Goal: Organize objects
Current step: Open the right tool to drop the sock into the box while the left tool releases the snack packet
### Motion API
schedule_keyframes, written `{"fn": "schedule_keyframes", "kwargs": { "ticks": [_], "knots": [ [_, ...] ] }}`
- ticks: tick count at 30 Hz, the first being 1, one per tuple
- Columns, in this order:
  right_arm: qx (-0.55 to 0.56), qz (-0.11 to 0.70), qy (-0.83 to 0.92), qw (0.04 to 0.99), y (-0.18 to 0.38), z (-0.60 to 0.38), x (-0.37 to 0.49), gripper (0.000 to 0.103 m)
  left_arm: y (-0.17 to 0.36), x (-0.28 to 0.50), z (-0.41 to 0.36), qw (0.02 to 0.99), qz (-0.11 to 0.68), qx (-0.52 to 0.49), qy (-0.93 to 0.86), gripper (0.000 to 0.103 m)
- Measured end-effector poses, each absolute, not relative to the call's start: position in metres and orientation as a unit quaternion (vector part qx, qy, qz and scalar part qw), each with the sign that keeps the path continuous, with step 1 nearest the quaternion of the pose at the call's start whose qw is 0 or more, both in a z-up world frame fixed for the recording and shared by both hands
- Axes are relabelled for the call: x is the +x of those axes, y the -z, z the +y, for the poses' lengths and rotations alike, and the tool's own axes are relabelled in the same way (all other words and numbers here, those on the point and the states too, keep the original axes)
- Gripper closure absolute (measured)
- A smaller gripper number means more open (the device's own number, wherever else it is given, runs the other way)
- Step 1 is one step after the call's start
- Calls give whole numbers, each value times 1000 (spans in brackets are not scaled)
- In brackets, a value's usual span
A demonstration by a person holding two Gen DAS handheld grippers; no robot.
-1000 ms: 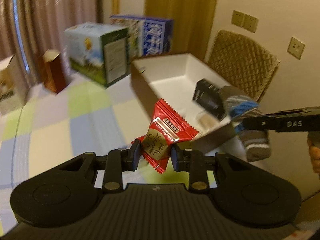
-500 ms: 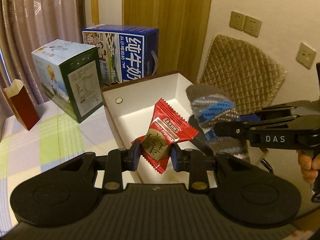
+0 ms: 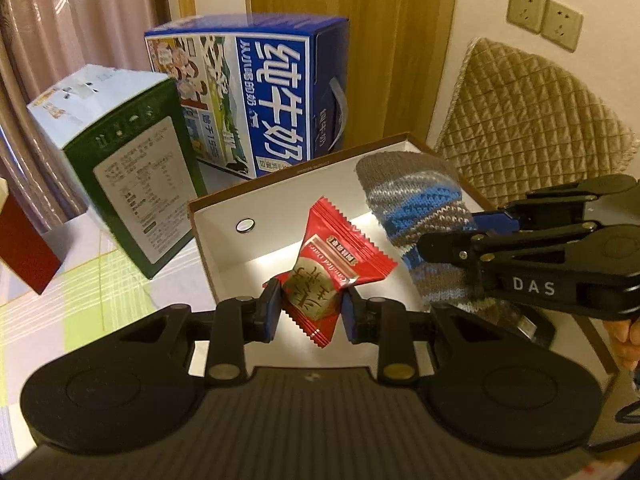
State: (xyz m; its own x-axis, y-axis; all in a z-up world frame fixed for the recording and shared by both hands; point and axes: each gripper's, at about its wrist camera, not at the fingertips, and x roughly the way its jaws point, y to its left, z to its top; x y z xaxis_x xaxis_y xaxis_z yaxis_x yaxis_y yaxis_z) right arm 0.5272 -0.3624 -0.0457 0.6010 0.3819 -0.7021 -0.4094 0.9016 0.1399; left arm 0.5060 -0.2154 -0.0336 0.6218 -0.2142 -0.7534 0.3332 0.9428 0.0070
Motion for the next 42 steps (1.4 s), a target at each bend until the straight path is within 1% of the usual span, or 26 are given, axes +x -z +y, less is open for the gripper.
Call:
{"fn": "schedule_keyframes", "kwargs": {
  "ticks": [3,4,5,7,15,21,22,24,25,28,29,30,32,34,35,40,41,42],
  "knots": [
    [-29,393,-213,894,59,-361,542,82,43,520,-220,894,415,79,153,77],
    [-33,393,-214,894,62,-361,545,73,46,524,-221,892,418,81,153,77],
    [-37,390,-210,896,64,-361,547,61,49,528,-222,890,422,82,152,77],
    [-44,383,-204,900,67,-361,549,54,55,535,-225,887,429,82,152,77],
    [-47,388,-204,898,70,-366,550,52,72,552,-231,879,441,96,152,77],
    [-45,389,-205,897,71,-368,548,47,75,557,-234,880,439,104,150,76],
    [-45,388,-207,897,70,-368,547,44,75,557,-235,881,436,107,150,74],
    [-46,385,-205,899,68,-368,544,38,75,557,-236,881,435,112,146,59],
    [-47,384,-206,899,67,-369,543,36,75,557,-237,882,434,113,147,56],
    [-46,382,-212,899,62,-371,538,29,73,554,-235,882,432,117,147,51],
    [-46,381,-213,899,61,-372,536,25,72,553,-235,882,432,116,146,47],
    [-46,379,-215,899,60,-373,534,24,70,551,-233,883,432,114,145,45],
    [-47,374,-218,900,55,-374,529,19,67,547,-230,884,429,108,147,43],
    [-46,372,-218,901,52,-377,523,16,64,542,-228,886,427,105,149,41],
    [-44,371,-220,901,50,-378,521,14,62,540,-226,886,426,104,149,38],
    [-28,364,-226,903,39,-385,504,7,50,525,-217,891,421,89,147,31],
    [-25,362,-226,904,37,-387,500,6,48,522,-216,891,421,86,146,28],
    [-22,361,-225,904,34,-388,497,6,45,518,-215,892,421,83,144,26]
  ]
}}
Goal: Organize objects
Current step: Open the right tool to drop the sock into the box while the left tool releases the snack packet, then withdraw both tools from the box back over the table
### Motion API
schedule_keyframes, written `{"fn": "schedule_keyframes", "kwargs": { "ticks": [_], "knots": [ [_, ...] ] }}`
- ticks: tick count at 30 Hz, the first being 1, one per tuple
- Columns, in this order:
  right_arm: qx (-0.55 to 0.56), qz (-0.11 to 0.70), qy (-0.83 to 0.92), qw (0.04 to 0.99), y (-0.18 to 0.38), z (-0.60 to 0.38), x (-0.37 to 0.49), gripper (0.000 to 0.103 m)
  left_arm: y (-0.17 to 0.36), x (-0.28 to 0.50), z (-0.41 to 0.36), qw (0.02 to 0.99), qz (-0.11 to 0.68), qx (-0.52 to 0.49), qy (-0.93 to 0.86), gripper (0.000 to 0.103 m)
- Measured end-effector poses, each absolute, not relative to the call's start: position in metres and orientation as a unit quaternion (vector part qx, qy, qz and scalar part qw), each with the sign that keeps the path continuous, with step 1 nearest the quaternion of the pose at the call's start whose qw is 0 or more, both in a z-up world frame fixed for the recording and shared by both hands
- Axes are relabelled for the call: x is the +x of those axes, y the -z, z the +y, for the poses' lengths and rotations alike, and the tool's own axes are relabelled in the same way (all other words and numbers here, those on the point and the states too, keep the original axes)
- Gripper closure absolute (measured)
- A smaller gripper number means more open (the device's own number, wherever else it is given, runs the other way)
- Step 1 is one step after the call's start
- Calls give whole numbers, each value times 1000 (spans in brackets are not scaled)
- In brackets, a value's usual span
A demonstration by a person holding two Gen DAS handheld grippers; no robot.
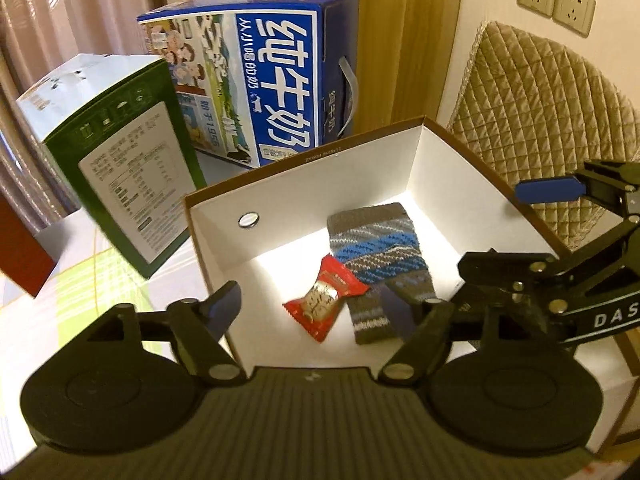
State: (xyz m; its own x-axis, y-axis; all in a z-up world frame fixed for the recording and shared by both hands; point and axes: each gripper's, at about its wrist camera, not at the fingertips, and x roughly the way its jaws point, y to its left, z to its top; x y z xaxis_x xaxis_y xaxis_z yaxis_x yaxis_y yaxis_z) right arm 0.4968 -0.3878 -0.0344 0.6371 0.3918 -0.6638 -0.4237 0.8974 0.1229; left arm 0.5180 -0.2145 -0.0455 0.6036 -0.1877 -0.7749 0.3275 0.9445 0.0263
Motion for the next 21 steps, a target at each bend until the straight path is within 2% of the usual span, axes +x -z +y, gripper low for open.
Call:
{"fn": "schedule_keyframes", "kwargs": {
  "ticks": [8,21],
  "knots": [
    [9,350,-219,911,13,-396,461,2,24,483,-201,898,417,56,126,19],
    [39,352,-203,913,-3,-397,404,2,-5,412,-181,904,417,30,90,14]
  ]
}}
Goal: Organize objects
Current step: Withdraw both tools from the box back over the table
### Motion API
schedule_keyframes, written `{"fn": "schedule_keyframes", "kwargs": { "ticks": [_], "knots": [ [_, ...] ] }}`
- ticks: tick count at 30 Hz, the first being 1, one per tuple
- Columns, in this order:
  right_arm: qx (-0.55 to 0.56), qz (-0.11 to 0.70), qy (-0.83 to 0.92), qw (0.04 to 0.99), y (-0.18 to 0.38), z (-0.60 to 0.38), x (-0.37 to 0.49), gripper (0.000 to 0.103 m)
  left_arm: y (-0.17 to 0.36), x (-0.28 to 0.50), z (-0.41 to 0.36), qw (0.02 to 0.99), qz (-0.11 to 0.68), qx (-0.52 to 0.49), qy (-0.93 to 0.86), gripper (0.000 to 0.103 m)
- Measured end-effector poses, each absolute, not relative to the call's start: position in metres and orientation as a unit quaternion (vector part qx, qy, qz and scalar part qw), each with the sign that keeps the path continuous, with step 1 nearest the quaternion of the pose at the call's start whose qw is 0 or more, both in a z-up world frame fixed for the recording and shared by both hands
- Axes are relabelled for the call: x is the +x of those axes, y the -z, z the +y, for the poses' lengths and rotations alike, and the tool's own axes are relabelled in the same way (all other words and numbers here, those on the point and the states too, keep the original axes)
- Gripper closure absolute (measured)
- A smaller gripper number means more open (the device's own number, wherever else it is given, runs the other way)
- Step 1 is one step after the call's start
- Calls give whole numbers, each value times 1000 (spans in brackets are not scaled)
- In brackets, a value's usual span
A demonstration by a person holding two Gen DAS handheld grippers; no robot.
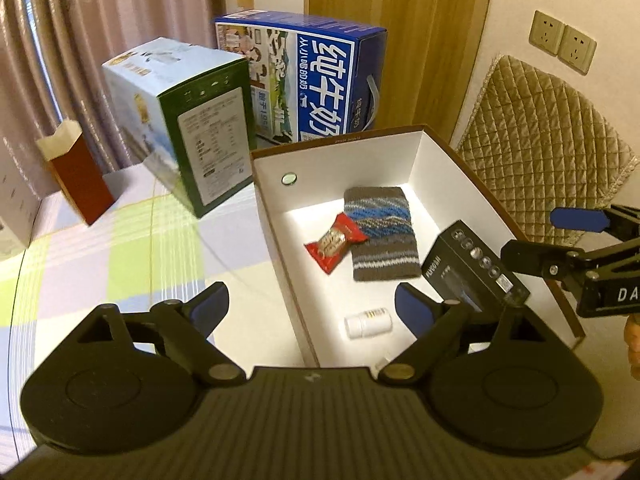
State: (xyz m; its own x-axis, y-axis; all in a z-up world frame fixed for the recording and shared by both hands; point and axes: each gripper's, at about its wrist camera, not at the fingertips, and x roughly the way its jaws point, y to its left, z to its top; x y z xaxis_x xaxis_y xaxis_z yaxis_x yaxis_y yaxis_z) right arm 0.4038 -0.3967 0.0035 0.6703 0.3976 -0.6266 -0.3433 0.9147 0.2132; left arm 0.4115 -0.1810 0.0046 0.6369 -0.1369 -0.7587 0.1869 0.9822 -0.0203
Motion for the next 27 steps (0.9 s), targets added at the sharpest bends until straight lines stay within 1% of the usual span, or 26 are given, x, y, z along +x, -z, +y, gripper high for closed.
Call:
{"fn": "schedule_keyframes", "kwargs": {
  "ticks": [11,27],
  "knots": [
    [56,357,-200,911,-7,-390,357,2,-14,358,-172,906,416,3,85,13],
    [62,378,-204,901,-1,-364,286,2,-13,283,-142,903,424,-13,66,13]
  ]
}}
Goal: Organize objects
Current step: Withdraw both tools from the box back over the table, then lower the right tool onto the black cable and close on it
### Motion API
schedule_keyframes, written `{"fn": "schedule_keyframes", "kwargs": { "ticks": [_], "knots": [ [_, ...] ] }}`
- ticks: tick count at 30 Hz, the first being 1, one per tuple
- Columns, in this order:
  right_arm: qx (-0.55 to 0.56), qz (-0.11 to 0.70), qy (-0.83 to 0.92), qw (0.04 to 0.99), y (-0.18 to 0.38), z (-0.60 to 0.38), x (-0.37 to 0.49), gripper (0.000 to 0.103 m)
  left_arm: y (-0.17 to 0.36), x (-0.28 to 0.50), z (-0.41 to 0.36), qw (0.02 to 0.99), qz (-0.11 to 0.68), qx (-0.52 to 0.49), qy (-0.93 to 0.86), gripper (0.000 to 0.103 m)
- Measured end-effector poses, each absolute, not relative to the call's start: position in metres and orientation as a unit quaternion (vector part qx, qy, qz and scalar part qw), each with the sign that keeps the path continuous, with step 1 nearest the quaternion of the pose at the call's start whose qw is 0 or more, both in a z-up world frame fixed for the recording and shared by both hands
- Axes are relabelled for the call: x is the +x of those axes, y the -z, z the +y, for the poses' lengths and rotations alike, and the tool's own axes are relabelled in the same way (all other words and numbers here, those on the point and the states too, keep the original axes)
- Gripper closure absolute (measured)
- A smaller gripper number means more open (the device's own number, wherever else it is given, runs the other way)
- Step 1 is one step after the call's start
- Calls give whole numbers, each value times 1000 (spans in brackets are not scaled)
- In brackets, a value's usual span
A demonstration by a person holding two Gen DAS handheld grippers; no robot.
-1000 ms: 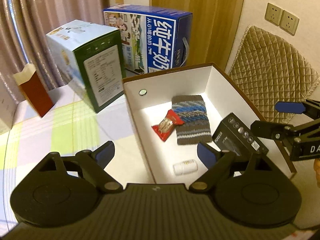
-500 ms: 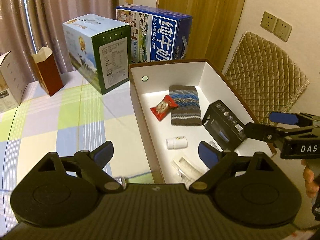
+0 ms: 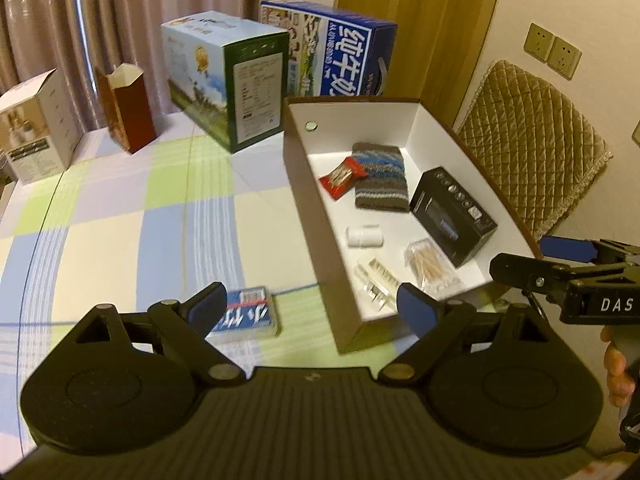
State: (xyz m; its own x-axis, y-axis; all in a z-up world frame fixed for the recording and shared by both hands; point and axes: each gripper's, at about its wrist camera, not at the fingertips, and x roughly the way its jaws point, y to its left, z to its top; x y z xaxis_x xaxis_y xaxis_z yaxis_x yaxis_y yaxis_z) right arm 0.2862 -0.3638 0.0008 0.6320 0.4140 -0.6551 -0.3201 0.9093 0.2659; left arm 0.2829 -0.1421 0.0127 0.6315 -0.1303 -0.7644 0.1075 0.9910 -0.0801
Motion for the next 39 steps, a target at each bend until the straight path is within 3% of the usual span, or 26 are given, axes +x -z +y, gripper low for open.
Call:
{"fn": "schedule_keyframes", "kwargs": {
  "ticks": [39],
  "knots": [
    [-2,455,-292,841,63,-226,212,2,41,157,-1,868,490,-62,-55,13]
  ]
}}
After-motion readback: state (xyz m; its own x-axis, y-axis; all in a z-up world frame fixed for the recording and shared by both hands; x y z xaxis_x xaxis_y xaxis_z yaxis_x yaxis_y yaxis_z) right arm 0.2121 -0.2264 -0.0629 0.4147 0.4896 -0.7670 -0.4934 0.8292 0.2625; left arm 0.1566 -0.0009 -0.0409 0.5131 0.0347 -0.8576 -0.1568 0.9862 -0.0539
